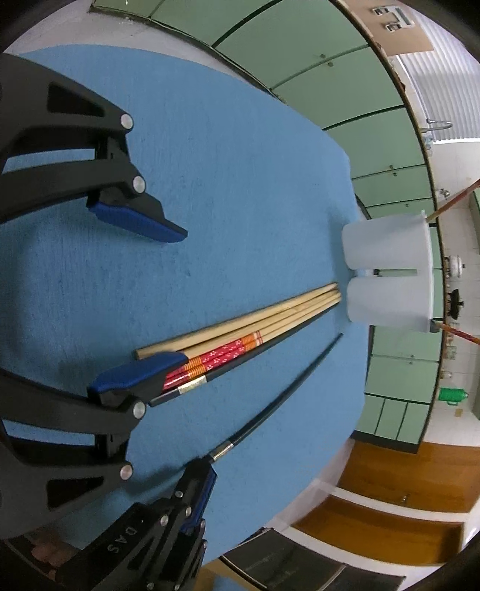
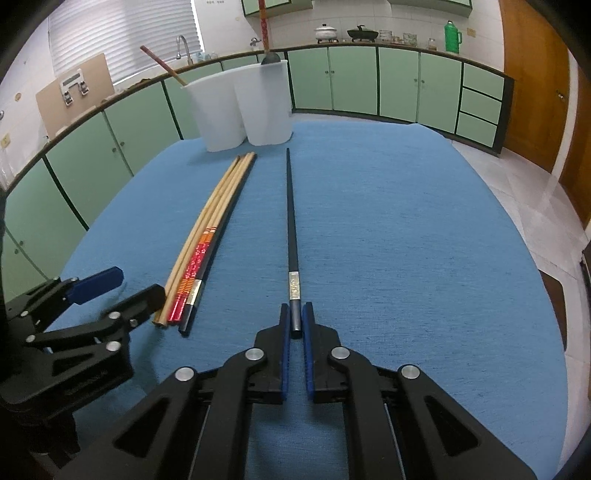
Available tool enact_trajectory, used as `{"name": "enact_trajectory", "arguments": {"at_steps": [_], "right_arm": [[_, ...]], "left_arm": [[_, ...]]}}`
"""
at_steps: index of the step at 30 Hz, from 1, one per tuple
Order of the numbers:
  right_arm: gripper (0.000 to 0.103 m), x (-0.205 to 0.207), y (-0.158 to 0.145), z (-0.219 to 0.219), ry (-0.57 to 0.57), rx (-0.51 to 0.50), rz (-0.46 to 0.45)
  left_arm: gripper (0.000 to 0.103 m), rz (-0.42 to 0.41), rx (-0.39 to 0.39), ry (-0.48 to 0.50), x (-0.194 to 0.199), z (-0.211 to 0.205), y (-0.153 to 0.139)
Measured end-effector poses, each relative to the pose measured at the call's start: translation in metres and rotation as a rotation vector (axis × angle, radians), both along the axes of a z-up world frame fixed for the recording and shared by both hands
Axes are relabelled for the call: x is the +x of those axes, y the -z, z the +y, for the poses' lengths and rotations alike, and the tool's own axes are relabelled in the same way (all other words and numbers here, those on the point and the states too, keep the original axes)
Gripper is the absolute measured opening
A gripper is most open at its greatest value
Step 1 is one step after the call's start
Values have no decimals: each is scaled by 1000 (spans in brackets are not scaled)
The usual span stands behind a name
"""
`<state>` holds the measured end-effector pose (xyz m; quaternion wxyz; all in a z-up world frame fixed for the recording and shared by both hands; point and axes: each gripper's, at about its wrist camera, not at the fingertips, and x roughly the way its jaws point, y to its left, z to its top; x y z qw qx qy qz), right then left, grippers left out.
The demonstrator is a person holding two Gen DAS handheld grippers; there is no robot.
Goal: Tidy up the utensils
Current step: 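Grasp a plain wooden chopstick with the left tool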
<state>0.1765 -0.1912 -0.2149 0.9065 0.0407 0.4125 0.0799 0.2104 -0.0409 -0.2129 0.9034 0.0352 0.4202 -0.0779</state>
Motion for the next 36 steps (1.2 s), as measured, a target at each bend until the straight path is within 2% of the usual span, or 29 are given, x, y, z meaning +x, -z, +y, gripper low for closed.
{"name": "enact_trajectory", "arguments": {"at_steps": [5, 6, 7, 8, 10, 13, 16, 20, 24, 29, 32, 36], "right_arm": [[6, 0, 0, -2, -8, 11, 1], [7, 1, 0, -2, -10, 11, 2], [7, 1, 1, -2, -16, 8, 2], [7, 1, 1, -1, -20, 3, 2], [8, -1, 1, -1, -28, -3, -1], [13, -2, 0, 0, -39, 1, -3], [18, -4, 0, -3, -38, 7, -7], [18, -3, 2, -8, -23, 30, 1], [18, -3, 2, -7, -23, 25, 0], [18, -3, 1, -7, -22, 27, 0], [18, -3, 1, -8, -25, 28, -2], [29, -5, 0, -10, -45, 36, -8]], "left_arm": [[61, 3, -4, -18, 1, 2, 1], [59, 0, -5, -38, 1, 5, 0], [48, 3, 9, -69, 2, 9, 1], [43, 19, 21, -94, 4, 14, 3], [43, 19, -21, -108, 4, 24, 2], [43, 1, -38, -110, -2, 31, -1], [46, -29, -84, -63, -10, 30, -6], [47, -30, -102, 0, -14, 18, -7], [48, -2, -74, 36, -11, 4, -1], [51, 26, -56, 18, -5, 3, 5], [50, 22, -47, -44, -3, 11, 5], [51, 6, -39, -103, -7, 24, 2]]}}
